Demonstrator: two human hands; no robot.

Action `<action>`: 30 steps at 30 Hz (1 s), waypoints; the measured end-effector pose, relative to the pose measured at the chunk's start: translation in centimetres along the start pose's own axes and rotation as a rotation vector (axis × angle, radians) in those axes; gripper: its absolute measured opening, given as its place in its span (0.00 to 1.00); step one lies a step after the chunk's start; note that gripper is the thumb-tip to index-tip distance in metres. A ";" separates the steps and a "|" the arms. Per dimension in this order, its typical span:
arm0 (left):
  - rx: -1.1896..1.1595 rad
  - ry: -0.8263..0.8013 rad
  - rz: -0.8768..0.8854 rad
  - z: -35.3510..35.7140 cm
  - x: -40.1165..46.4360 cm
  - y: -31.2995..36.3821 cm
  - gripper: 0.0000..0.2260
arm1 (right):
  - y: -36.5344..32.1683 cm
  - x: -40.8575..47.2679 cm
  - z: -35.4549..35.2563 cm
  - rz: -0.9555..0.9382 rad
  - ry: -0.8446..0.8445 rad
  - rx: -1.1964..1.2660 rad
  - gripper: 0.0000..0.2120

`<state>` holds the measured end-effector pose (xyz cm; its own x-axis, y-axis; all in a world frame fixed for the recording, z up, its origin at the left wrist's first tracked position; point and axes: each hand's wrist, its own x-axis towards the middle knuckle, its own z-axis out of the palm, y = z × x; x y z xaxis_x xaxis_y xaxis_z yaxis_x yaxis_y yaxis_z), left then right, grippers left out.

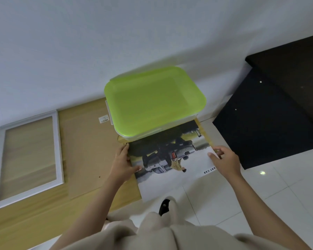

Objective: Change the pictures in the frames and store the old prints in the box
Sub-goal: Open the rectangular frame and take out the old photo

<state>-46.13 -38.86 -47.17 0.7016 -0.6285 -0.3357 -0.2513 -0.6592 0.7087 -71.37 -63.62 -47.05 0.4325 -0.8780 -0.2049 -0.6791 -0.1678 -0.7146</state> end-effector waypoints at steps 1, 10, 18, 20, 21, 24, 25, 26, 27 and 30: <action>-0.001 0.010 0.007 0.1 0.0 0.0 0.44 | 0.0 0.1 0.0 -0.018 0.006 -0.040 0.08; 0.028 0.130 0.019 0.8 -0.9 0.1 0.35 | 0.4 0.3 0.6 -0.053 0.030 -0.187 0.12; -0.068 0.241 0.128 -0.8 -3.6 -0.4 0.23 | -3.9 -2.3 4.3 -0.238 0.114 -0.185 0.11; -0.054 0.249 0.168 -2.1 -4.3 -1.5 0.21 | -5.9 -3.7 6.4 -0.281 0.103 -0.104 0.10; -0.048 0.252 0.182 -3.1 -4.7 -2.2 0.20 | -7.0 -4.5 7.7 -0.299 0.098 -0.074 0.09; -0.058 0.264 0.199 -7.0 -5.9 -5.1 0.18 | -11.0 -7.5 12.0 -0.335 0.039 -0.003 0.09; -0.058 0.269 0.195 -8.6 -6.3 -6.4 0.18 | -12.4 -8.6 13.7 -0.349 0.020 0.007 0.09; -0.058 0.279 0.186 -10.3 -6.8 -7.9 0.17 | -14.0 -9.8 15.4 -0.363 0.000 0.012 0.09; -0.065 0.296 0.169 -12.2 -7.4 -9.5 0.17 | -15.6 -11.1 17.2 -0.369 -0.029 0.020 0.09; -0.108 0.383 0.097 -17.9 -9.2 -14.6 0.15 | -20.8 -14.9 22.7 -0.382 -0.131 0.059 0.09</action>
<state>-37.02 -16.06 -43.28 0.8811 -0.4724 -0.0234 -0.2710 -0.5447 0.7937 -50.24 -36.87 -44.36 0.7214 -0.6925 0.0019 -0.4215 -0.4413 -0.7922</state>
